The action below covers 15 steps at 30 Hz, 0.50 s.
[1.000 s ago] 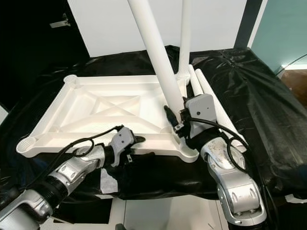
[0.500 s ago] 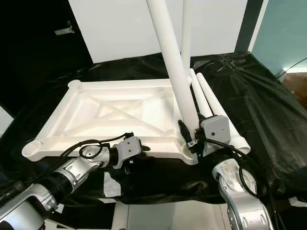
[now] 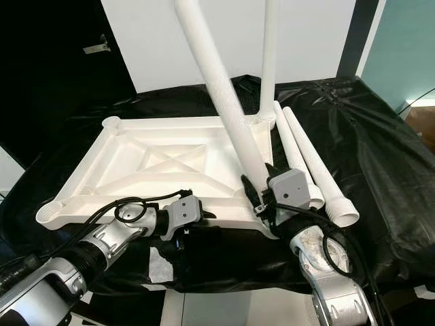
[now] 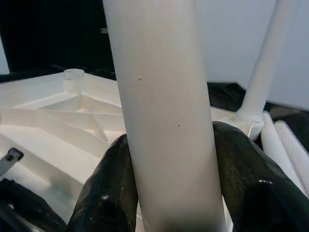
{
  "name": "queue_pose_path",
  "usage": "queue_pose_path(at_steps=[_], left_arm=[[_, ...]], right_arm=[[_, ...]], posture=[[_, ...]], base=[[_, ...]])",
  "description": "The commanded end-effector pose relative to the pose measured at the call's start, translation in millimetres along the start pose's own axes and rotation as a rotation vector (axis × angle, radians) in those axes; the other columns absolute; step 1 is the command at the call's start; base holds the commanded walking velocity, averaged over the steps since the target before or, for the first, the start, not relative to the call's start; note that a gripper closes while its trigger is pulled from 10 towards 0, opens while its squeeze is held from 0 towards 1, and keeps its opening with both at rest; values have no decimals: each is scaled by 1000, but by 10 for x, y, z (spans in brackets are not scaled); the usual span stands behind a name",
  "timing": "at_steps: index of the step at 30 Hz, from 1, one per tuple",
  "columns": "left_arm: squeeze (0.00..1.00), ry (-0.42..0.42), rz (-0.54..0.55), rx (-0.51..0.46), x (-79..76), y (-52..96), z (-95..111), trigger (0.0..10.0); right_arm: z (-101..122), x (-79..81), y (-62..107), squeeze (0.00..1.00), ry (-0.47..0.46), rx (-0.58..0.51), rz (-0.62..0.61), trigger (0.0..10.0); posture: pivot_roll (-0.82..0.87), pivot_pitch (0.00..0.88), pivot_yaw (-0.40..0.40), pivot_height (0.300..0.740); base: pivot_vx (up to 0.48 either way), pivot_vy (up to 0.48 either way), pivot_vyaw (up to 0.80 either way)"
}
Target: Building children table
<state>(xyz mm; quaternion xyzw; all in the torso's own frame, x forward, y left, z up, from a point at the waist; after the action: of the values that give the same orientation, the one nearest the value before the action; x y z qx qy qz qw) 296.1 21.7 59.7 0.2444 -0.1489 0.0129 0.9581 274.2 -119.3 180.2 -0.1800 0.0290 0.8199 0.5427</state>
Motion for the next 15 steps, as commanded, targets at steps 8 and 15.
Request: queue_pose_path(at_steps=[8, 15], left_arm=[[0, 55, -269, 83, -481, -42, -288, 10000], [0, 46, -270, 86, -469, -64, -287, 10000]], right_arm=[[-161, 13, 227, 0, 50, -3, -6, 10000], [-205, -88, 407, 0, -8, 10, -82, 10000]], posture=[[-223, 48, 91, 740], [-245, 50, 96, 740]], base=[[0, 0, 0], [0, 0, 0]])
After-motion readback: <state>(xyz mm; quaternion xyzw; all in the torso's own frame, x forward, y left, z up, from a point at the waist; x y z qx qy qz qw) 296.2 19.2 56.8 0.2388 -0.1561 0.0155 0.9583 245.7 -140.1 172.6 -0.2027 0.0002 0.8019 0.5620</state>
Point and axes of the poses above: a point about 5 cm out from each wrist's last joint towards the gripper, its own y axis pointing back from the gripper into the wrist, its own z axis along the axis of the wrist's last joint, x = y × z, the point moved 5 cm from there along -y, pointing out of the wrist towards the gripper, and after that the axes turned 4 degrees about -y, right-handed, at the moved point
